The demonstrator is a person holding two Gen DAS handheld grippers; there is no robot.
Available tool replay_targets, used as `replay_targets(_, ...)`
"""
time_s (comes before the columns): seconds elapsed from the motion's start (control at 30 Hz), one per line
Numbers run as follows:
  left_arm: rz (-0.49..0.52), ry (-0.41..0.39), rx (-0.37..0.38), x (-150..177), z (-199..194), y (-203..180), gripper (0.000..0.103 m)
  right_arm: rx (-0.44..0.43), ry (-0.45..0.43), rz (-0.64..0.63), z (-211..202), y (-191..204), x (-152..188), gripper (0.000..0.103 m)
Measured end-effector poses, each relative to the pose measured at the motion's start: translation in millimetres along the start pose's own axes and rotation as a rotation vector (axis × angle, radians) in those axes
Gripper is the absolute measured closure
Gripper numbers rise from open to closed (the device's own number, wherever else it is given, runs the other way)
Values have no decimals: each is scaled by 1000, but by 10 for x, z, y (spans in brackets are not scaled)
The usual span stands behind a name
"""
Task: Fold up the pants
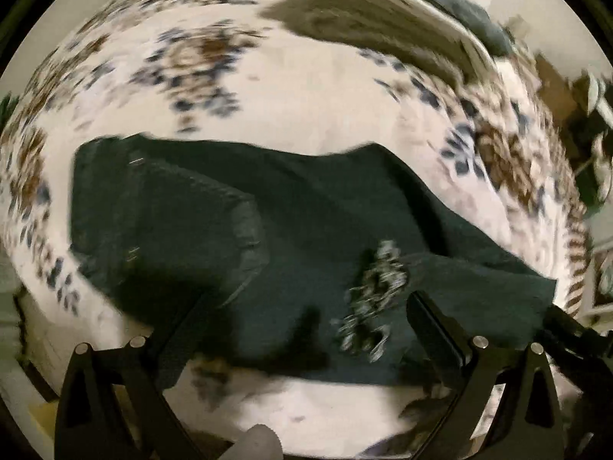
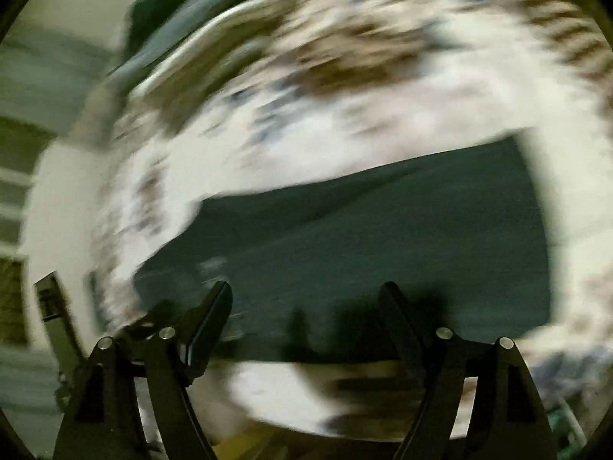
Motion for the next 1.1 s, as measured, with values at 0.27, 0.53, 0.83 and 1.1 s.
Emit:
replay_targets(0.27, 144, 123, -150, 187, 788, -279, 0, 251, 117, 128, 186, -1246, -114, 46)
replay_targets(0.53, 58, 127, -86, 145, 684, -92, 0, 346, 151, 57, 312, -1256, -183, 38)
replay_targets(0.83, -262, -22, 124, 141, -142, 887, 0, 383, 166, -33, 279, -647, 84, 4)
replay_targets(1.1, -725, -145, 169, 483, 48, 2369, 0, 369, 232, -97, 651, -84, 159, 4)
Point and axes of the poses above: each gripper's, at about its wrist camera, not at the fingertips, and z roughly the way its jaws point, y to its left, x to its underside, the point moved 7 cm from there along z, roughly the way its jaws point, and after that the axes turned 3 degrees about -z, right-handed, at the moved point
